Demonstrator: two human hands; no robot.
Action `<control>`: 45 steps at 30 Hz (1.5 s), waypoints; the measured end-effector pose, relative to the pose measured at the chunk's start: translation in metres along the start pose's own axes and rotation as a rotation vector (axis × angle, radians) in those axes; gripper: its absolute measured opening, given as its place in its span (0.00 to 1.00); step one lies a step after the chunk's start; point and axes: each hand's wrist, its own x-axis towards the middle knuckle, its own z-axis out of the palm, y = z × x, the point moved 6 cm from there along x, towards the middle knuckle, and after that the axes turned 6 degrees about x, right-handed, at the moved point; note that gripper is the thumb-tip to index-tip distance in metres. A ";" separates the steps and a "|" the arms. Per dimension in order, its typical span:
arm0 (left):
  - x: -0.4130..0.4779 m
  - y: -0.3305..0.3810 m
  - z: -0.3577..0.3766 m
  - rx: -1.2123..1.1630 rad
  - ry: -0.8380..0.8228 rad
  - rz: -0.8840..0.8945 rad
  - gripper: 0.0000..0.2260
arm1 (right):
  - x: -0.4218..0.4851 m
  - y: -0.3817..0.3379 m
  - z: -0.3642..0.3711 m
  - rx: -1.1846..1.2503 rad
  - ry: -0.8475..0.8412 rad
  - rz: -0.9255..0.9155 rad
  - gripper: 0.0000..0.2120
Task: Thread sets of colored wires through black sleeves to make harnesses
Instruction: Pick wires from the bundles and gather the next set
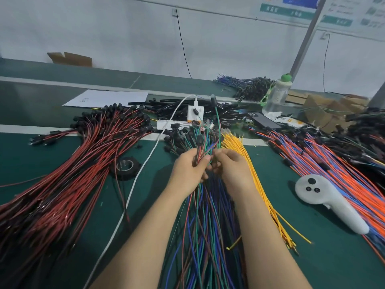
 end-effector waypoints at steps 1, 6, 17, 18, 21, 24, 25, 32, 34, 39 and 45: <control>0.001 -0.004 0.000 0.022 -0.012 -0.019 0.08 | 0.001 -0.001 -0.002 -0.087 0.007 -0.030 0.11; 0.002 -0.009 0.002 -0.098 -0.042 -0.122 0.09 | 0.001 -0.002 -0.009 0.034 0.102 -0.065 0.09; -0.005 -0.010 0.003 -0.337 -0.051 -0.201 0.09 | 0.002 -0.007 -0.006 -0.333 0.122 -0.179 0.06; -0.004 -0.009 0.003 -0.330 -0.053 -0.197 0.10 | 0.000 -0.011 -0.003 -0.381 0.110 -0.204 0.05; -0.004 -0.010 0.005 -0.321 -0.080 -0.183 0.09 | -0.004 -0.013 0.000 -0.257 0.056 -0.157 0.12; -0.003 -0.010 0.006 -0.280 -0.110 -0.157 0.09 | -0.008 -0.013 0.001 -0.155 0.013 -0.102 0.15; -0.002 -0.009 0.007 -0.228 -0.120 -0.132 0.08 | -0.008 -0.013 0.000 -0.168 0.030 -0.096 0.15; -0.003 -0.009 0.007 -0.203 -0.088 -0.161 0.10 | -0.002 -0.015 -0.010 -0.243 0.087 -0.071 0.13; -0.003 -0.014 0.005 -0.352 -0.054 -0.285 0.11 | -0.002 -0.017 -0.007 -0.266 0.023 -0.096 0.12; -0.003 -0.018 0.004 -0.450 -0.054 -0.353 0.10 | -0.001 -0.018 -0.010 -0.273 0.054 -0.150 0.11; -0.004 -0.013 0.002 -0.368 -0.046 -0.235 0.09 | 0.001 -0.015 -0.013 -0.296 0.183 -0.182 0.06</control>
